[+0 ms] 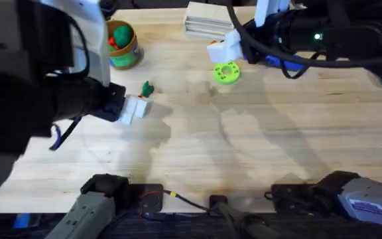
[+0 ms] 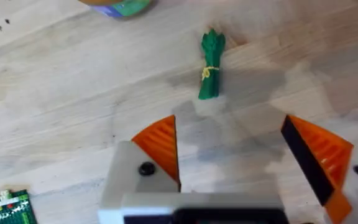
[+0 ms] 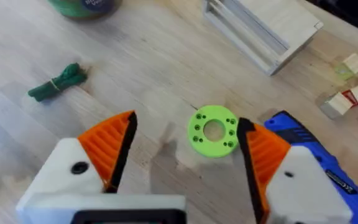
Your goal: Pick up the gripper from the table and insert it into the empty holder that is missing its gripper. Then pick up a screw, insert it into the mounting hole, and use the screwdriver to tighten it. Finally, clean up the table by picking up the vegetable and placing it into the bucket.
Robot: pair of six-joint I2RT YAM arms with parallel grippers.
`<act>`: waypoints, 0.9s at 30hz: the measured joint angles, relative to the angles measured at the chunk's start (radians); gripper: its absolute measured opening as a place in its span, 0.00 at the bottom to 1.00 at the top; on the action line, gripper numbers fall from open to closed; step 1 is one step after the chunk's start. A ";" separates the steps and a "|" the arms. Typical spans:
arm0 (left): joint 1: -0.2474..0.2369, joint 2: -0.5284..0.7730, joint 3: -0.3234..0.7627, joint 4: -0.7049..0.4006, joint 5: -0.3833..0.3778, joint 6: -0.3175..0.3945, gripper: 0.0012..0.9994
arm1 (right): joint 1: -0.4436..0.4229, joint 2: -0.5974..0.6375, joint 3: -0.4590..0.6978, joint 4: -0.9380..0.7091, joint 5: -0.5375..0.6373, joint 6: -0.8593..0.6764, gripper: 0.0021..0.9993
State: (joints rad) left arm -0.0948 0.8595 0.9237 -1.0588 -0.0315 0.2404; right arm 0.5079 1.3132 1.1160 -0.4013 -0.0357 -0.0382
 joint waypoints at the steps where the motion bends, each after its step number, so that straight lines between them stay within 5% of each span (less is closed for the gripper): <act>1: 0.000 0.019 0.000 0.001 -0.002 0.000 0.99 | 0.000 0.000 0.000 0.000 0.000 0.000 0.99; 27: 0.000 0.626 -0.039 0.360 0.065 -0.038 0.99 | 0.000 0.000 0.000 -0.028 -0.007 0.000 0.99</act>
State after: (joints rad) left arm -0.0948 1.4850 0.8852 -0.6983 0.0333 0.2025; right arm 0.5079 1.3132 1.1164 -0.4294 -0.0429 -0.0383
